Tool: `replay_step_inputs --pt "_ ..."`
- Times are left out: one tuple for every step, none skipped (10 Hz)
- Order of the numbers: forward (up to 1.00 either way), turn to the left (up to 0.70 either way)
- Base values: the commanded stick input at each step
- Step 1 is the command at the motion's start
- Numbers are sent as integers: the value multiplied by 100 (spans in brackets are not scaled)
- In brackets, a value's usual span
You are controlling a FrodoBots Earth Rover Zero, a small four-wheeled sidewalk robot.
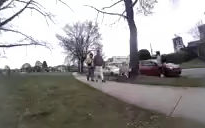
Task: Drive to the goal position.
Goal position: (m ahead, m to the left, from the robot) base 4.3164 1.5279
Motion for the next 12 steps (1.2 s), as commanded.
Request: replay_step_inputs --pt "0 0" --pt "0 0" --pt "0 0" --pt "29 0" --pt "64 0" --pt "70 0" --pt "70 0" --pt "70 0" --pt "70 0" --pt "70 0" --pt "70 0" --pt "70 0"
